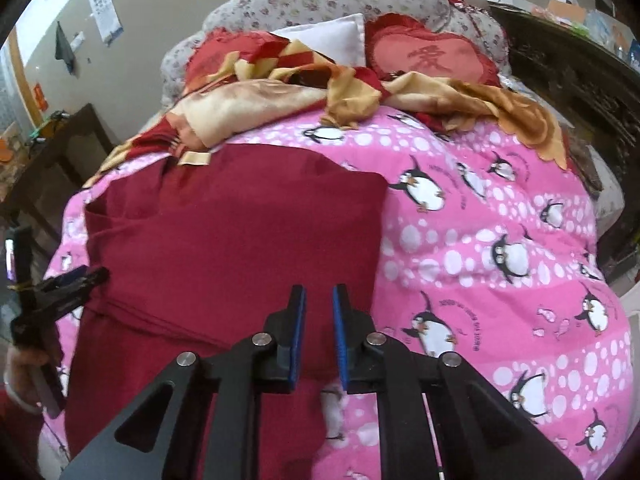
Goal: Fold small clothes
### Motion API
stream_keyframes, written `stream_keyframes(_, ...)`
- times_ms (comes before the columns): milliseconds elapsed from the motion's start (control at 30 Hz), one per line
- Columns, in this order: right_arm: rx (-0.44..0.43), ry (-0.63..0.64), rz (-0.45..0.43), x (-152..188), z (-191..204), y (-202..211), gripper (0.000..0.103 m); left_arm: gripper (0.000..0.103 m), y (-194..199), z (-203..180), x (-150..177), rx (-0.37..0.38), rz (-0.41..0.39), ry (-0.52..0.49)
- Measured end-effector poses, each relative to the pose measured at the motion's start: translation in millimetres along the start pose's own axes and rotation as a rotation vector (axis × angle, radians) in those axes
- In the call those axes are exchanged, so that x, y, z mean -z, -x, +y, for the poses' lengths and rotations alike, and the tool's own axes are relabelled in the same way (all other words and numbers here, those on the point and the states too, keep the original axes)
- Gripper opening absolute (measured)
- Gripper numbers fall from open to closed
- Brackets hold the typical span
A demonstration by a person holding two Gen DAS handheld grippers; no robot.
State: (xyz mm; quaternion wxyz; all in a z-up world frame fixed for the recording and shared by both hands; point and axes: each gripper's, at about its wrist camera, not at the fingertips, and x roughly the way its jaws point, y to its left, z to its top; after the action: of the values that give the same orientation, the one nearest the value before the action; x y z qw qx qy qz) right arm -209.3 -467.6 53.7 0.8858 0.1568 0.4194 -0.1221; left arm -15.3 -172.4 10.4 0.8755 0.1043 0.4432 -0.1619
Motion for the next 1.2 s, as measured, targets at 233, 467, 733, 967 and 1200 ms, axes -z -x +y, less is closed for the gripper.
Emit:
stream_keyframes(233, 0.048, 0.019, 0.074, 8, 2, -38, 0.030, 0.062, 2, 3, 0, 0.006, 0.021, 0.010)
stream_keyframes(467, 0.030, 0.003, 0.002, -13, 10, -15, 0.030, 0.063, 14, 7, 2, -0.004, 0.015, -0.009)
stream_keyframes(733, 0.020, 0.000, 0.017, -11, 19, -19, 0.035, 0.067, 31, 18, 9, 0.002, 0.000, -0.001)
stream_keyframes(967, 0.038, -0.060, 0.023, -8, 3, -20, 0.043, 0.067, 26, 17, 6, 0.023, 0.011, 0.029)
stream_keyframes(1200, 0.024, -0.060, 0.016, -19, 8, -23, 0.046, 0.068, 12, 6, 3, 0.038, 0.036, 0.041)
